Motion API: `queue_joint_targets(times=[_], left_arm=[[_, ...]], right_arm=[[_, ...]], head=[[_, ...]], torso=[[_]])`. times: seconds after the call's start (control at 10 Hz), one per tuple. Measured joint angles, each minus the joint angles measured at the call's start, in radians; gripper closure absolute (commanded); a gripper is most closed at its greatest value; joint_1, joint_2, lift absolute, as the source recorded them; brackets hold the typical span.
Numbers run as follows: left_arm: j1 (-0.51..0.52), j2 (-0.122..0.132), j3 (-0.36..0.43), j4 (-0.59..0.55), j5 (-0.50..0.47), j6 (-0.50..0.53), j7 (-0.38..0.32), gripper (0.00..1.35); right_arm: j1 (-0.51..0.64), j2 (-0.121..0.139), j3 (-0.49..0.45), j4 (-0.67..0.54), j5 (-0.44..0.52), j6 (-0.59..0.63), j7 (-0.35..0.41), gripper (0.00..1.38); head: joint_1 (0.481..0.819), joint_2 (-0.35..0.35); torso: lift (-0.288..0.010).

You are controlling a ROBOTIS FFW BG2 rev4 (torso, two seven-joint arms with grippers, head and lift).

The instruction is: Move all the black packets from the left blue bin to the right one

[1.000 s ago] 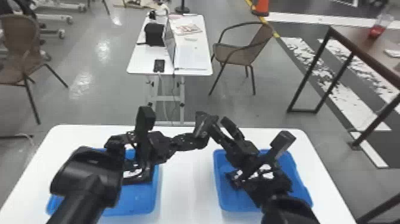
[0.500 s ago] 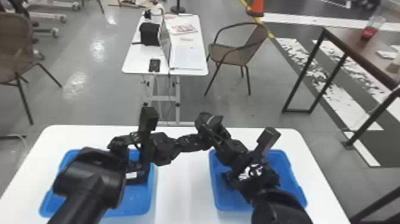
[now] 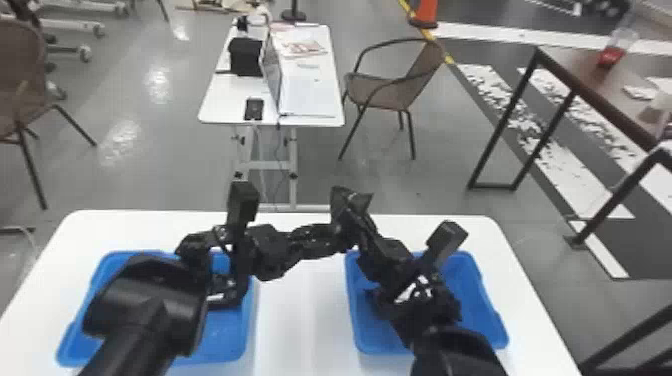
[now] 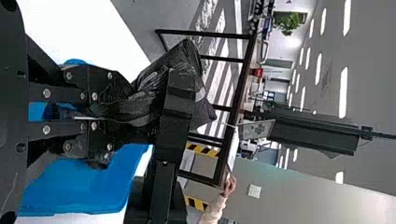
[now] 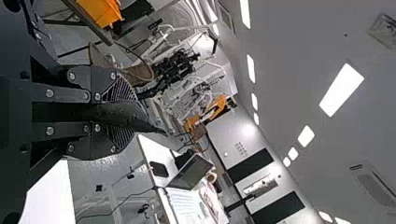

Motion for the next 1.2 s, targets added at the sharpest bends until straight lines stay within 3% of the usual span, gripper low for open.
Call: queue_joint_targets(times=[0.1,0.3,0.6,0.8,0.9,1.0,1.1,1.2], left_arm=[[0.017,0.0,0.022,-0.001,0.011,-0.001,0.011,0.08],[0.081,0.003,0.119,-0.062,0.005,0.025,0.03,0.0],[0.248,0.016,0.309,-0.305,0.012,0.15,0.104,0.0],[0.316,0.055,0.376,-0.385,0.077,0.17,0.107,0.0],[0.332,0.077,0.382,-0.398,0.101,0.166,0.114,0.0],[0.34,0.083,0.389,-0.405,0.11,0.165,0.116,0.0],[0.347,0.078,0.399,-0.407,0.109,0.171,0.116,0.0],[0.353,0.074,0.407,-0.407,0.102,0.176,0.115,0.07]], right_arm=[[0.003,0.0,-0.004,0.008,-0.017,-0.015,-0.006,1.27],[0.01,-0.002,-0.059,0.019,-0.024,-0.027,-0.012,1.27],[0.025,-0.025,-0.174,0.109,-0.02,-0.021,-0.026,1.27],[0.001,-0.045,-0.219,0.221,-0.027,0.001,-0.027,1.16],[-0.027,-0.055,-0.232,0.291,-0.023,0.006,-0.028,0.85],[-0.055,-0.06,-0.255,0.356,-0.007,0.013,-0.042,0.38],[-0.066,-0.061,-0.28,0.389,0.012,0.025,-0.092,0.05],[-0.052,-0.061,-0.292,0.372,0.034,0.023,-0.151,0.07]], head=[[0.695,-0.156],[0.695,-0.153],[0.695,-0.133],[0.695,-0.122],[0.695,-0.115],[0.695,-0.12],[0.695,-0.139],[0.695,-0.149]], torso=[[0.0],[0.0],[0.0],[0.0],[0.0],[0.0],[0.0],[0.0]])
